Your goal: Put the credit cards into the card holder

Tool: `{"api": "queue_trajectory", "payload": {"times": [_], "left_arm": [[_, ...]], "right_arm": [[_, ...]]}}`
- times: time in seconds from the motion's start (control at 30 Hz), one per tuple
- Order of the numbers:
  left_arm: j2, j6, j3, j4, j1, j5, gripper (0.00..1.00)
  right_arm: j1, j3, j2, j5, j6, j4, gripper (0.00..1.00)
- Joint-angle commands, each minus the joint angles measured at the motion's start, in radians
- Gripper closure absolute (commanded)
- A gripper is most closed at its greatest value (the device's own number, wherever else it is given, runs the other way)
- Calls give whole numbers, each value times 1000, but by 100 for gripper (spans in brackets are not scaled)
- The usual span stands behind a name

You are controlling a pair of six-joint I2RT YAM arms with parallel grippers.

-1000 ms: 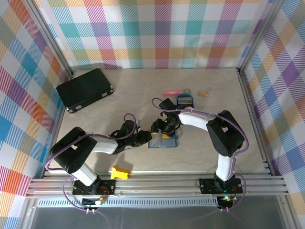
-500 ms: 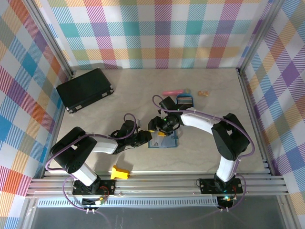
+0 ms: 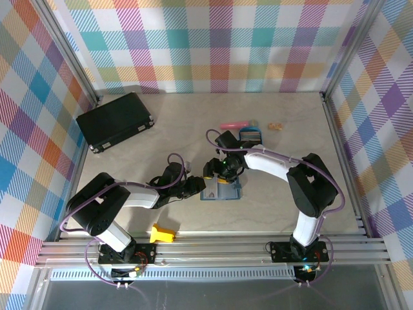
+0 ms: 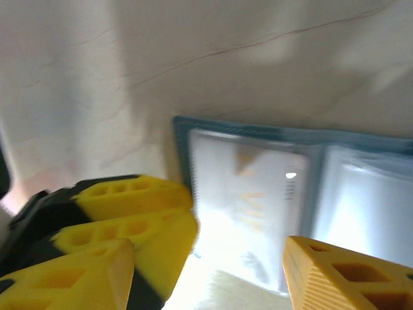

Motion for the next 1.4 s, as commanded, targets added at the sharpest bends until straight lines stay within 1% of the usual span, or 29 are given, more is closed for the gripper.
{"api": "queue_trajectory", "payload": {"times": [0.0, 0.07, 0.17, 0.3, 0.43, 0.67, 1.0, 1.23, 1.37], "left_arm": [[-12, 24, 9, -5, -2, 0, 72], [-10, 23, 9, -3, -2, 1, 73], [-10, 23, 11, -3, -2, 1, 73], [-12, 24, 9, -5, -2, 1, 73], [-13, 23, 8, -5, -1, -1, 73], [-10, 21, 9, -3, -1, -2, 73], [-7, 21, 9, -1, -2, 0, 73], [-8, 21, 9, -2, -1, 0, 73], [-15, 18, 9, -4, -2, -3, 73]], "right_arm": [[0, 57, -43, 206, -78, -174, 35], [-1, 64, -40, 249, -95, -206, 34], [-7, 68, -34, 277, -110, -226, 33], [-27, 55, -31, 270, -106, -225, 32], [-52, 33, -22, 205, -102, -192, 32], [-65, 20, 3, 155, -97, -169, 31], [-78, -10, 34, 43, -93, -109, 33], [-78, -18, 6, 6, -94, -83, 35], [-77, -48, -31, -68, -89, -9, 36]]}}
